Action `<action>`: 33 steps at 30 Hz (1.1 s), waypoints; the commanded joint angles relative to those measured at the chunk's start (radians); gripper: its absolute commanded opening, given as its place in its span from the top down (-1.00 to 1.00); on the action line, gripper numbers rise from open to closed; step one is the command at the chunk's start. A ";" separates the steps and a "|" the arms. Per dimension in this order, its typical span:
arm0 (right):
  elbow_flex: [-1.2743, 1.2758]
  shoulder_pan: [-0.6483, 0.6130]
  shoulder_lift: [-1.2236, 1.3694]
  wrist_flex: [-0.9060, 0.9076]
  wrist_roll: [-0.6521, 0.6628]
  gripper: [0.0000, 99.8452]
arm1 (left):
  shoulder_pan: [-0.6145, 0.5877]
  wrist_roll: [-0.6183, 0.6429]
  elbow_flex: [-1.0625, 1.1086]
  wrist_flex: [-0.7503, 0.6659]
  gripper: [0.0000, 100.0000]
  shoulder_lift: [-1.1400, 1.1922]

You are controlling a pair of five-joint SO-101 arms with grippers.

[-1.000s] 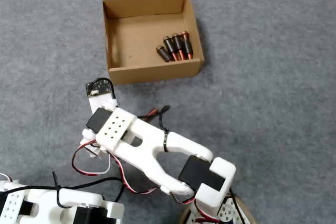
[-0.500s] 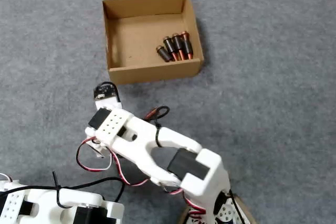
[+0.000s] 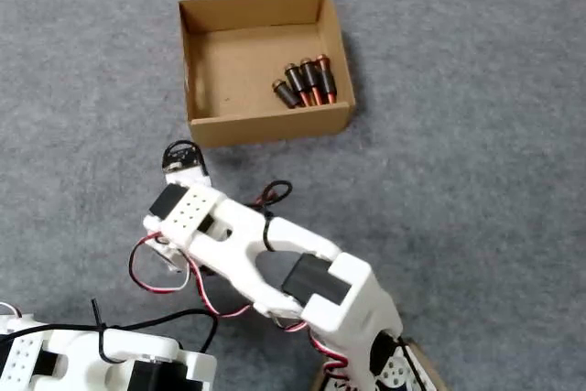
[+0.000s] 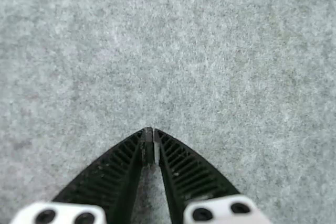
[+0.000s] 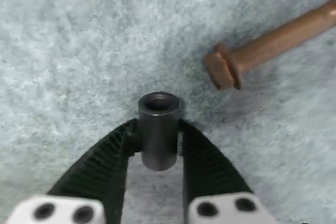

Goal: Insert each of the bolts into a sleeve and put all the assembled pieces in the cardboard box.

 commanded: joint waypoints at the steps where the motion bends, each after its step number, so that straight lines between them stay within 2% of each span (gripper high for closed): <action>1: -0.025 0.030 0.004 0.000 -0.003 0.99 | 0.009 -0.005 -0.003 -0.014 0.96 -0.010; 10: -0.139 0.150 -0.002 0.173 0.000 1.00 | 0.009 -0.005 -0.003 -0.012 0.96 -0.010; 20: -0.596 0.208 -0.002 0.453 0.055 1.00 | 0.011 -0.003 -0.005 -0.011 0.96 -0.010; 28: -0.868 0.260 -0.154 0.462 0.106 1.00 | 0.011 -0.003 -0.005 -0.011 0.96 -0.010; 33: -0.947 0.375 -0.298 0.462 0.120 1.00 | 0.011 -0.003 -0.005 -0.009 0.96 -0.010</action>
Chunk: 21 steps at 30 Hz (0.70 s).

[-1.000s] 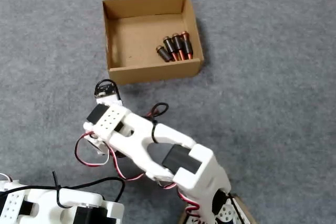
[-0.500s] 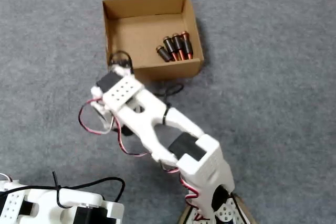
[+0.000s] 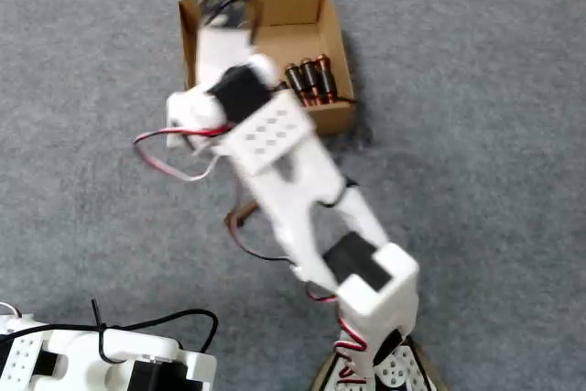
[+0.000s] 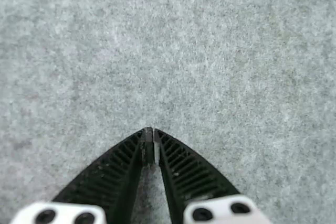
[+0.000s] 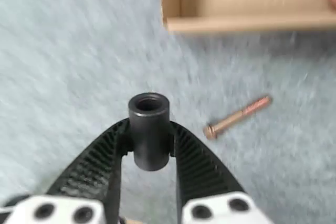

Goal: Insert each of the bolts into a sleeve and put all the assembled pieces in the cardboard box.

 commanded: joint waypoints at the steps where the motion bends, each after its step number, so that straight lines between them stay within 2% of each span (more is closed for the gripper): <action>1: -0.091 0.102 -0.157 0.017 0.043 1.00 | 0.011 -0.003 -0.005 -0.009 0.96 -0.010; 8: -0.150 0.274 -0.381 0.015 0.138 1.00 | 0.021 -0.009 -0.006 -0.009 0.96 -0.010; 13: -0.153 0.410 -0.504 0.015 0.253 1.00 | 0.043 -0.011 -0.018 0.014 0.96 -0.010; 16: -0.148 0.501 -0.590 0.017 0.311 1.00 | 0.083 -0.032 -0.138 0.209 0.96 -0.010; 21: -0.148 0.648 -0.750 0.018 0.321 1.00 | 0.298 -0.008 -0.450 0.678 0.96 -0.010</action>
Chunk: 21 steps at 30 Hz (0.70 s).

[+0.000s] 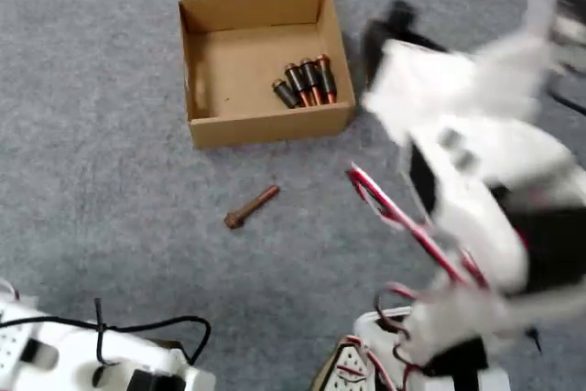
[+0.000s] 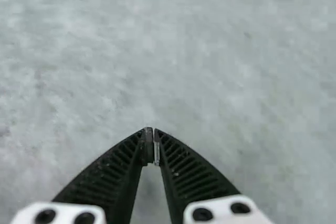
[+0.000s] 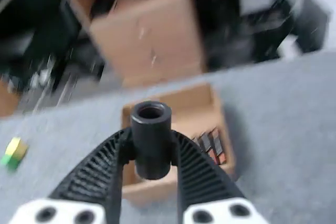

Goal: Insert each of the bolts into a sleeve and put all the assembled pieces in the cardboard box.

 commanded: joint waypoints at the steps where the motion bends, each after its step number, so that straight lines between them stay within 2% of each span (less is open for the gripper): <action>1: -0.035 0.087 -0.131 0.014 0.015 1.00 | 0.173 0.037 -0.264 0.325 0.96 -0.010; 5: 0.053 0.087 -0.272 0.015 0.074 1.00 | 0.384 0.077 -0.468 0.529 0.96 -0.010; 9: 0.309 0.088 -0.415 0.014 0.084 1.00 | 0.631 0.120 -0.657 0.677 0.96 -0.010; 15: 0.691 0.094 -0.610 0.012 0.084 1.00 | 0.951 0.238 -0.852 0.738 0.96 0.001; 21: 0.932 0.097 -0.742 0.011 0.086 1.00 | 1.206 0.247 -0.908 0.732 0.96 0.005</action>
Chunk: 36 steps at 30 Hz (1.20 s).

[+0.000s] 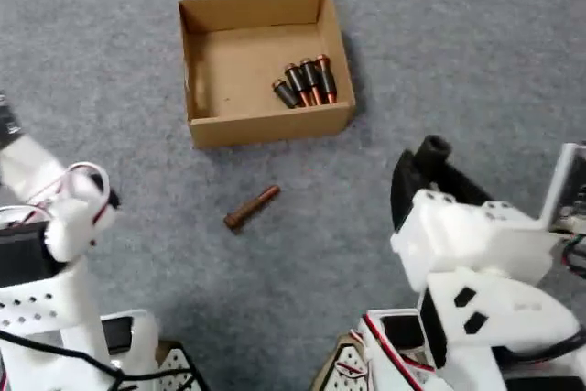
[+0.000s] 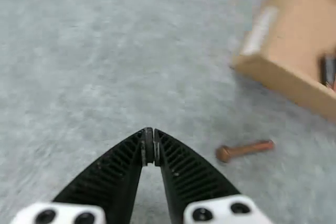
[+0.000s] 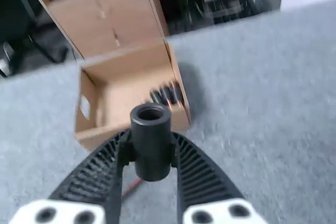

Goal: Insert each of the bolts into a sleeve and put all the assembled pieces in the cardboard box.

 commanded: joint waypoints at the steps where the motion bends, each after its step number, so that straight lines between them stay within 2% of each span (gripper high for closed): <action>1: 0.108 0.031 -0.064 0.009 0.015 1.00 | 0.178 0.000 -0.057 0.000 0.96 0.015; 4: 0.166 0.116 -0.105 0.009 0.071 1.00 | 0.321 0.000 -0.069 0.003 0.96 0.073; 7: 0.200 0.262 -0.133 0.009 0.173 1.00 | 0.410 -0.009 -0.106 0.006 0.96 0.170; 10: 0.225 0.390 -0.131 0.009 0.275 1.00 | 0.454 -0.117 -0.161 0.012 0.96 0.280; 12: 0.259 0.430 -0.127 0.009 0.298 1.00 | 0.463 -0.187 -0.209 0.021 0.96 0.354; 19: 0.378 0.443 -0.170 0.009 0.287 1.00 | 0.503 -0.519 -0.316 0.052 0.96 0.578; 22: 0.423 0.433 -0.232 0.009 0.258 1.00 | 0.572 -0.532 -0.338 0.037 0.96 0.654; 27: 0.555 0.421 -0.361 -0.034 0.245 1.00 | 0.684 -0.535 -0.336 -0.107 0.96 0.782; 33: 0.676 0.420 -0.461 -0.063 0.229 1.00 | 0.703 -0.535 -0.321 -0.236 0.95 0.923; 36: 0.717 0.420 -0.463 -0.127 0.232 1.00 | 0.697 -0.535 -0.299 -0.256 0.84 0.970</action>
